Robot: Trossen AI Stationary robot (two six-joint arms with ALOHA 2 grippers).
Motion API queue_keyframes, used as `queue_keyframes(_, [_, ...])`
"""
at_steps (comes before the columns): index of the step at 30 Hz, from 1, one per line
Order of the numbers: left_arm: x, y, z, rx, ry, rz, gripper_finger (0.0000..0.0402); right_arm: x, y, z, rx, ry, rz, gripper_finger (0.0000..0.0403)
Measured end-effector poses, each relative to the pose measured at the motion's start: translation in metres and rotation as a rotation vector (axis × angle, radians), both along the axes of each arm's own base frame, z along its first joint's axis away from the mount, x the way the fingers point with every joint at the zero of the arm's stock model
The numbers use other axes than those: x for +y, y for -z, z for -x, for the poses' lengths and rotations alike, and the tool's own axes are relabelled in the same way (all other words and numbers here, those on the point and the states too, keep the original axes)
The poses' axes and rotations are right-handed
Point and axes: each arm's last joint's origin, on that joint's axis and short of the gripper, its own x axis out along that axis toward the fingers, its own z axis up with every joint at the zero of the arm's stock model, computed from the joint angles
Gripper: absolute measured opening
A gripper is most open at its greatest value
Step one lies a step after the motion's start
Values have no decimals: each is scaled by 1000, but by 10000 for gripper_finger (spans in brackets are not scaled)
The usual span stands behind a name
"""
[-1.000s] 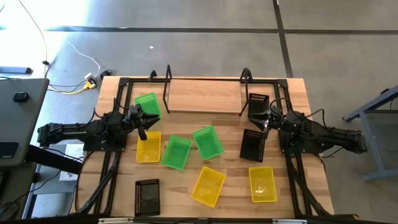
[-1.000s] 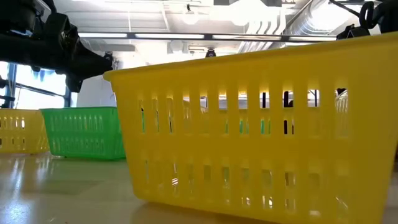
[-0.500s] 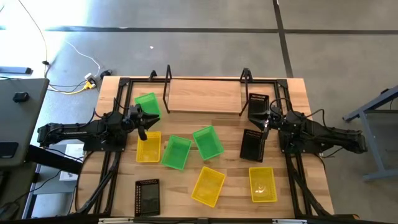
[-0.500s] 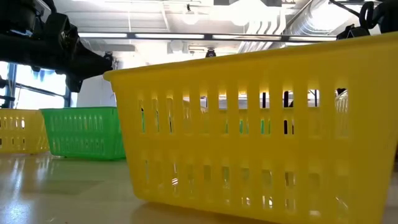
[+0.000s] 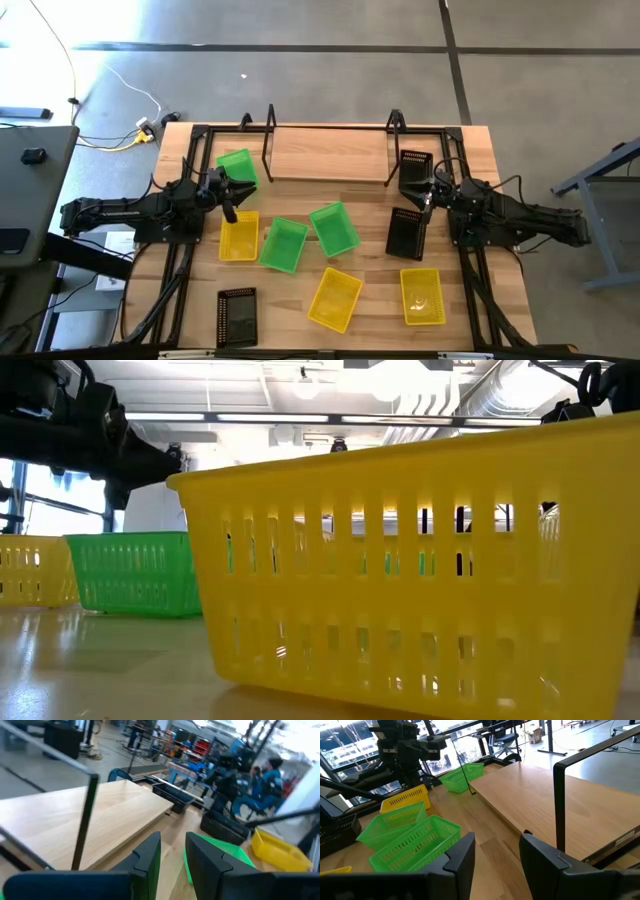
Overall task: Stack baskets on shelf by color
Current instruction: Put the bottom left green bin on the shelf
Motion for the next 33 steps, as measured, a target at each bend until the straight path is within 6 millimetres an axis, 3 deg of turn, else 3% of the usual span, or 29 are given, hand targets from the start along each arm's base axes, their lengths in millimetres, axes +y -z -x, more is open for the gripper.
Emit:
queue_keyframes(12, [0, -3, 0, -164, -34, 241, 81, 0, 0, 0, 0, 0, 0, 140])
queue_keyframes(27, [-1, -3, 0, -187, 4, 294, 83, 0, 0, 0, 0, 0, -1, 140])
queue_keyframes(33, [-2, -3, -1, -150, 53, 234, 113, 0, 0, 0, 0, 1, -1, 140])
